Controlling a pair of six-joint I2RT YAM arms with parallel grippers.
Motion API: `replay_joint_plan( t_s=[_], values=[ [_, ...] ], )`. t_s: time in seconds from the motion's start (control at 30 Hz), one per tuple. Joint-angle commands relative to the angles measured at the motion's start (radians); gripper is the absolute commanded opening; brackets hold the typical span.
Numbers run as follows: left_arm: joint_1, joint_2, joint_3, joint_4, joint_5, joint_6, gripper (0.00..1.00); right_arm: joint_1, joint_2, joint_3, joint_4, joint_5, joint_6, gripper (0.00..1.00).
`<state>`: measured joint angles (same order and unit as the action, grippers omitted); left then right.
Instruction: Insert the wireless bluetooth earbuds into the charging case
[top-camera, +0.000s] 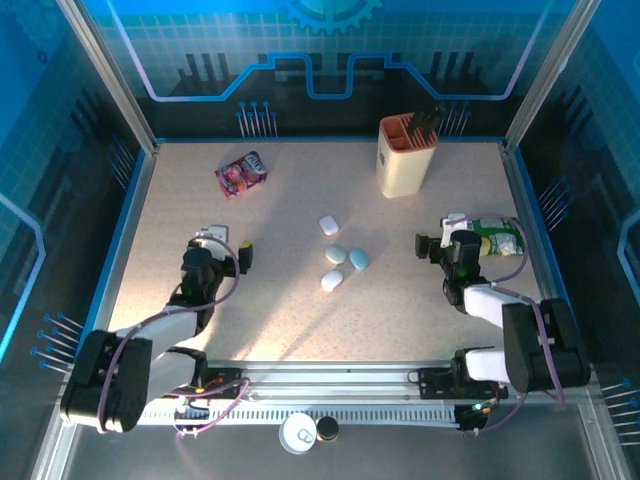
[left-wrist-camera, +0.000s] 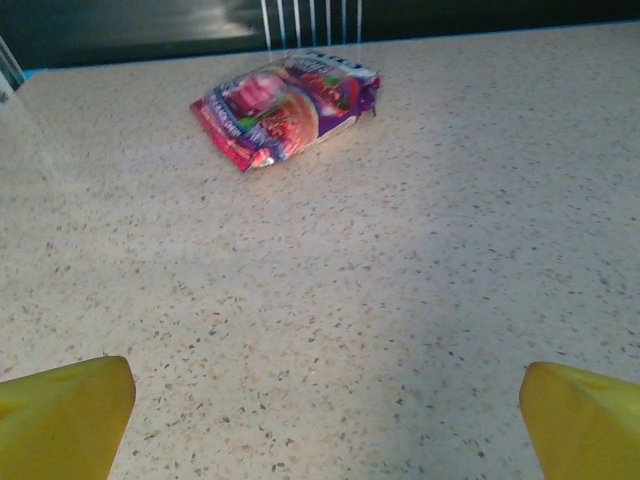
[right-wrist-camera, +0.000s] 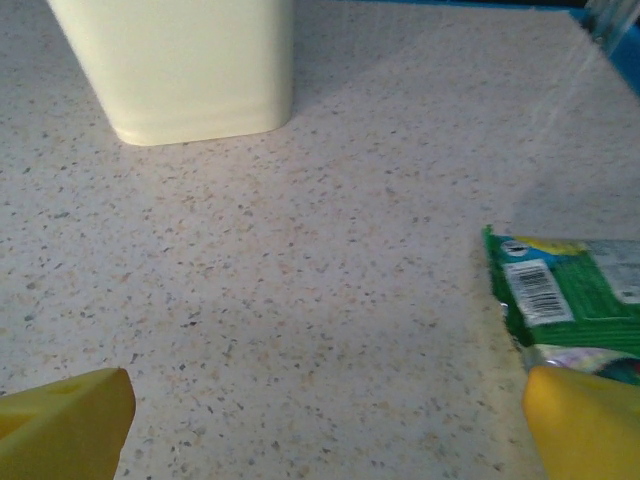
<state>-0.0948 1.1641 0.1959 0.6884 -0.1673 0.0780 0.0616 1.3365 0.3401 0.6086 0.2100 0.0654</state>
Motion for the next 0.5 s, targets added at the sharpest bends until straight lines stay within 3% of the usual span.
replay_joint_plan(
  t_s=[0.0,0.13,0.3,0.47],
  values=[
    [0.053,0.077,0.062,0.120,0.084,-0.058,0.99,-0.014,0.055,0.053,0.149,-0.125,-0.041,1.00],
    [0.075,0.206,0.131,0.170,0.124,-0.061,0.99,-0.014,0.216,0.014,0.383,-0.144,-0.053,1.00],
    [0.095,0.390,0.192,0.232,0.140,-0.069,0.99,-0.011,0.198,0.056,0.272,-0.147,-0.061,1.00],
    [0.109,0.387,0.190,0.228,0.141,-0.087,0.99,-0.005,0.202,0.060,0.276,-0.141,-0.067,1.00]
  ],
)
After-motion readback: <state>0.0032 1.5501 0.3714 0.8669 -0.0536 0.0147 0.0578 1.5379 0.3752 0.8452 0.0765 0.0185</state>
